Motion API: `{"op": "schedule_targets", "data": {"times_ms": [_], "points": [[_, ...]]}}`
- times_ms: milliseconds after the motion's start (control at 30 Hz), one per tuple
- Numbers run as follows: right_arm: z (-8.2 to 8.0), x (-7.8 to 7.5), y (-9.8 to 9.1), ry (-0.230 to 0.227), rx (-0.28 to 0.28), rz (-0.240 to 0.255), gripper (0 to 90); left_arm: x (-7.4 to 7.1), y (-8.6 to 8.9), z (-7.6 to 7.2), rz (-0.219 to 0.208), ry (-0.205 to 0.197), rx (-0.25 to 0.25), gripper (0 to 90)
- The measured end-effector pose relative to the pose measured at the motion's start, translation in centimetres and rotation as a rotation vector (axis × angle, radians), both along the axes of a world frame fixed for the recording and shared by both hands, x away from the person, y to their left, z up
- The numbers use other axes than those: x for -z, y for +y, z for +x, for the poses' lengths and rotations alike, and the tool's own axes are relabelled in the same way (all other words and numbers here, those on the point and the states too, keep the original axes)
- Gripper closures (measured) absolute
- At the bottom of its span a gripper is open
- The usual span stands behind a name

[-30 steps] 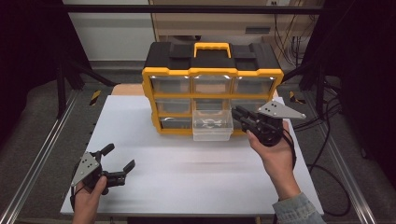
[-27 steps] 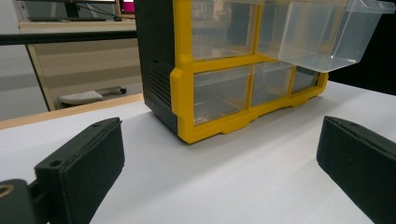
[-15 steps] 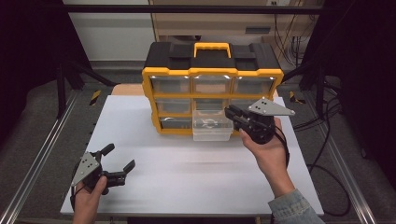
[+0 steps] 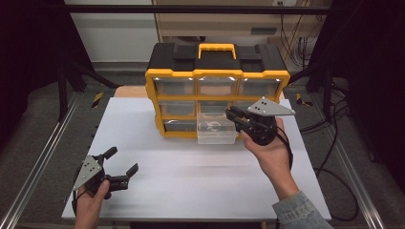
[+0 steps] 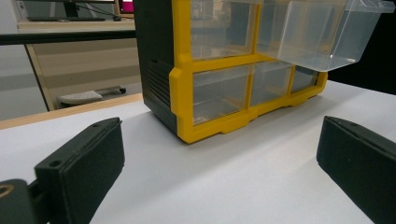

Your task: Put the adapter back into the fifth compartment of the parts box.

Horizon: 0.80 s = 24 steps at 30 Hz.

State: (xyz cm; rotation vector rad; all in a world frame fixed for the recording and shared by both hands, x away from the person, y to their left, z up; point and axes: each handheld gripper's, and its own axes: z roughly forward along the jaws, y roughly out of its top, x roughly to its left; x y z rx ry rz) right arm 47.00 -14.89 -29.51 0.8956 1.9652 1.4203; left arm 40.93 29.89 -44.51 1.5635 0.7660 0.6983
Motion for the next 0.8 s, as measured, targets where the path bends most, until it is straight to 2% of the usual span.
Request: {"op": "schedule_targets", "data": {"times_ms": [800], "points": [[0.51, 0.15, 0.60, 0.023, -0.005, -0.025, 76.2, 0.01, -0.05, 0.00, 0.003, 0.000, 0.002, 0.7]]}}
